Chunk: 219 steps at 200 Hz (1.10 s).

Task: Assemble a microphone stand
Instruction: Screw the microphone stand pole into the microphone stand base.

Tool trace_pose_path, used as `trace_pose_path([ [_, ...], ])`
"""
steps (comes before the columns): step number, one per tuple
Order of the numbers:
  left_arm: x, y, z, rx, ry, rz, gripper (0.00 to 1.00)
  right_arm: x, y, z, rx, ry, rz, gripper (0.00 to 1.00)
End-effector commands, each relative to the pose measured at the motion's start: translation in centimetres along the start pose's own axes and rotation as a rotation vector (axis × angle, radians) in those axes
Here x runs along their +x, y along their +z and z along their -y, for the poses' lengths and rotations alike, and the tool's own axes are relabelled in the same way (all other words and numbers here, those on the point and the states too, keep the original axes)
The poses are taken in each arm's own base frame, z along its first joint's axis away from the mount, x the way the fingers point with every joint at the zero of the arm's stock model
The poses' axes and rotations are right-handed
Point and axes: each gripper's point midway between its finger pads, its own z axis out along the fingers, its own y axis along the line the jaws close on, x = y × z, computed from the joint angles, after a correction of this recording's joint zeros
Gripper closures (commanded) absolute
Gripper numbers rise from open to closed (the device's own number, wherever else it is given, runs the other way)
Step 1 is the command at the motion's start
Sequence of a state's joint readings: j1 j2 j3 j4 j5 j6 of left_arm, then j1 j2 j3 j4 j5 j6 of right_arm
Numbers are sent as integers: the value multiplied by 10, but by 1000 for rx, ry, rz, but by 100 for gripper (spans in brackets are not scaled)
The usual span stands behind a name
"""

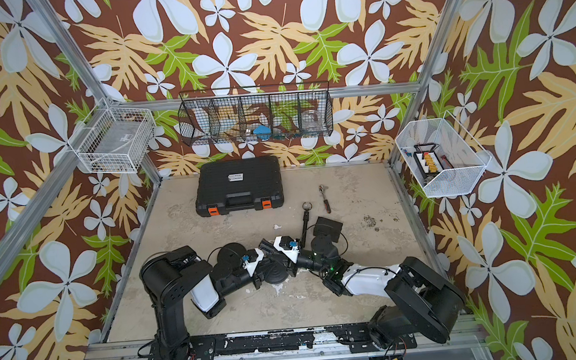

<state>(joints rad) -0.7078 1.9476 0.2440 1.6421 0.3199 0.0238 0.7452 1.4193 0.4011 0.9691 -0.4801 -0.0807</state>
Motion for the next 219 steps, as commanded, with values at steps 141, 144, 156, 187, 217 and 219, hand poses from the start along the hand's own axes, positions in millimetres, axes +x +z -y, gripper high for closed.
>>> trace_pose_path([
  [141,-32,5,-2,3,-7,131,76,52,-8,7,414,235,-147,100],
  [144,-33,4,-2,0,-7,133,76,52,-8,7,420,234,-149,100],
  [156,-33,3,-3,-8,-9,140,76,52,-6,6,439,229,-158,100],
  [187,-31,2,-5,-19,-7,135,76,53,1,2,450,214,-186,100],
  [217,-29,2,-6,-23,-9,131,76,53,6,-1,440,207,-199,100],
  [219,-30,2,-6,-22,-9,132,76,54,7,-1,439,206,-201,100],
])
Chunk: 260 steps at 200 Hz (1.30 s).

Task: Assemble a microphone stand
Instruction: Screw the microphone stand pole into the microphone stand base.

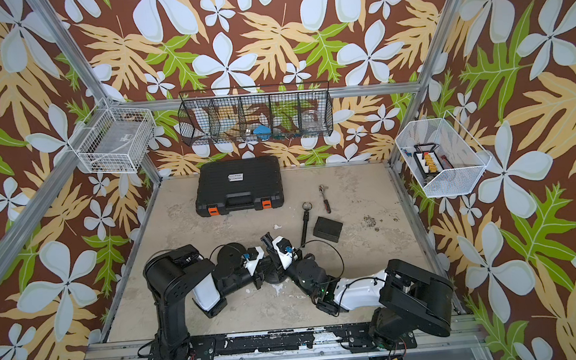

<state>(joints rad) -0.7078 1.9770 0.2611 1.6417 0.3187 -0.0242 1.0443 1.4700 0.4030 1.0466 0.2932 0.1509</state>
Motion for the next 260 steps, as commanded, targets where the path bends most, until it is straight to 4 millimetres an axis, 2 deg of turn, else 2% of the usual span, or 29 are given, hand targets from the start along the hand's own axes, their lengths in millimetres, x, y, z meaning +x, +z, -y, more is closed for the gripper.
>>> trace_pose_path([
  [1,-35,-3,-2,-17,43,144,76,53,-4,-3,-18,-32,-209,100],
  [24,-37,-3,-2,-16,46,148,80,54,-3,-7,-27,-38,-213,100],
  [58,-34,-1,0,-4,47,141,92,50,-3,-11,-47,-43,-208,99],
  [85,-29,1,-1,-1,49,129,96,43,-10,-12,-89,-59,-204,73],
  [106,-28,1,-1,-2,54,127,97,34,-20,-10,-177,-29,-185,47],
  [124,-27,1,-1,-7,57,123,97,28,-30,-10,-283,-28,-168,38],
  [153,-25,2,-1,-4,55,118,97,23,-43,-12,-456,-81,-148,39],
  [183,-24,3,-2,-3,54,115,97,14,-44,-2,-548,-112,-116,42],
  [203,-23,3,-1,-1,54,112,97,8,-37,5,-571,-142,-100,43],
  [260,-22,2,0,4,50,107,98,-2,-17,8,-687,-189,-82,48],
])
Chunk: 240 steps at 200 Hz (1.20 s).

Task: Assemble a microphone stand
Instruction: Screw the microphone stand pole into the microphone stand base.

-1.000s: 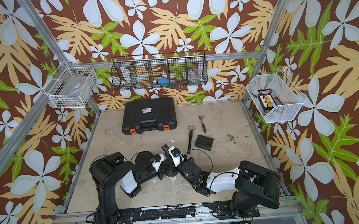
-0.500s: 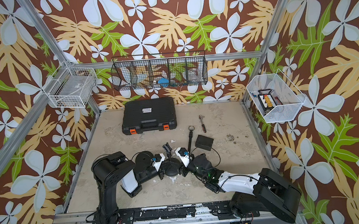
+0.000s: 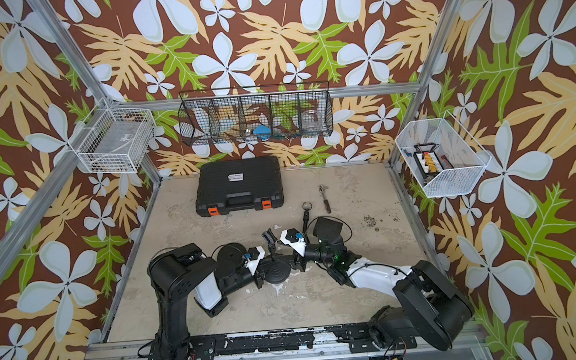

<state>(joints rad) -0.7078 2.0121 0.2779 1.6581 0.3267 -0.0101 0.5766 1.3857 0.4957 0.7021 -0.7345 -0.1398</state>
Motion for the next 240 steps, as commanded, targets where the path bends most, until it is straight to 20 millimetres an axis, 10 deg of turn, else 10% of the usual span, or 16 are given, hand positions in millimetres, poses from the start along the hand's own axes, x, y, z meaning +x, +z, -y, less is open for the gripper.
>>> trace_pose_path([
  [1,-26,-3,0,-4,37,110,98,-5,2,-10,-112,-41,28,48],
  [173,-26,-2,0,-3,40,107,98,-9,16,-12,-373,-113,95,63],
  [240,-27,-2,0,-3,42,106,98,-1,17,-11,-353,-99,82,91],
])
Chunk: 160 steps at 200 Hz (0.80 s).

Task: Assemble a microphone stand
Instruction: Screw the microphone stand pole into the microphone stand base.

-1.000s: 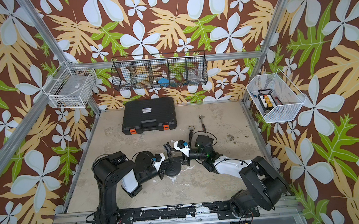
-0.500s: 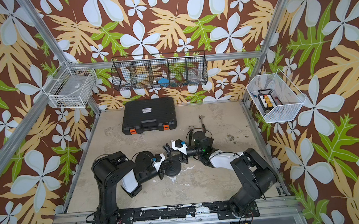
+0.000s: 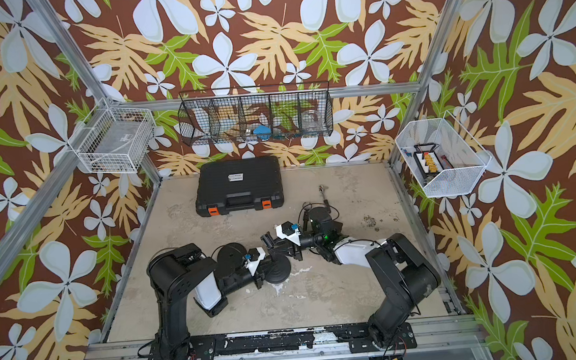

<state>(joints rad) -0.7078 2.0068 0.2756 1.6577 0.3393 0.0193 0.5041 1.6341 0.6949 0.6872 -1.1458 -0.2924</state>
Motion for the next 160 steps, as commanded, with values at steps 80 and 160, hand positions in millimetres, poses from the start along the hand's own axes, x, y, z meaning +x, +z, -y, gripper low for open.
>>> trace_pose_path([
  [80,-34,-2,-1,-10,13,125,94,17,-19,7,330,115,56,100],
  [160,-45,-5,1,-2,12,151,86,41,-27,1,753,171,-59,100],
])
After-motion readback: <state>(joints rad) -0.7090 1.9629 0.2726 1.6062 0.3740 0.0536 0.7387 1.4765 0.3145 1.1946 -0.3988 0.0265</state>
